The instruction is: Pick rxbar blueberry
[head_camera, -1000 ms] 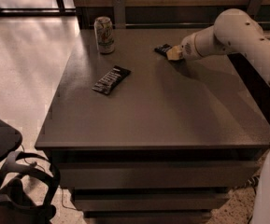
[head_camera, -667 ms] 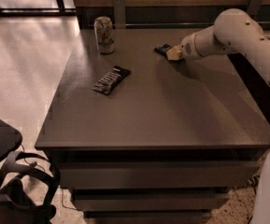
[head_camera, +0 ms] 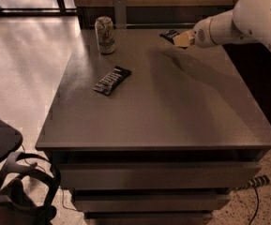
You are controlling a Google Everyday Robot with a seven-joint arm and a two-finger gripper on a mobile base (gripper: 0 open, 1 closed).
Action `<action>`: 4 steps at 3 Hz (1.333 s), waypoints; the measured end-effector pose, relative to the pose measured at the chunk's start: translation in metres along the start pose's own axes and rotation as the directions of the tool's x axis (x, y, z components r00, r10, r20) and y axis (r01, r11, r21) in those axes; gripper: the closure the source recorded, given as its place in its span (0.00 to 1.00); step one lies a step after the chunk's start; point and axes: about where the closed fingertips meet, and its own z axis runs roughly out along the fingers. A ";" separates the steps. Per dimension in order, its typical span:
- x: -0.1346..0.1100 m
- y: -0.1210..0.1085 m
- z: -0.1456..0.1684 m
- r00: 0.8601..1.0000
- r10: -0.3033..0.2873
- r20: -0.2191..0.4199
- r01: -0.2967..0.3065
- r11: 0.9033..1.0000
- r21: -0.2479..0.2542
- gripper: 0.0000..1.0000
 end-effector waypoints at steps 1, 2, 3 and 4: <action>-0.014 -0.003 -0.019 0.999 -0.018 0.038 0.017 1.000 0.017 1.00; -0.031 0.002 -0.038 0.995 -0.059 0.083 0.059 0.998 -0.008 1.00; -0.053 0.011 -0.065 0.983 -0.131 0.132 0.134 0.991 -0.014 1.00; -0.068 0.018 -0.082 0.971 -0.175 0.162 0.181 0.983 -0.019 1.00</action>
Offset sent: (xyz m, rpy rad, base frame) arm -0.0236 -0.0146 0.0805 0.0108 -0.1706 0.0897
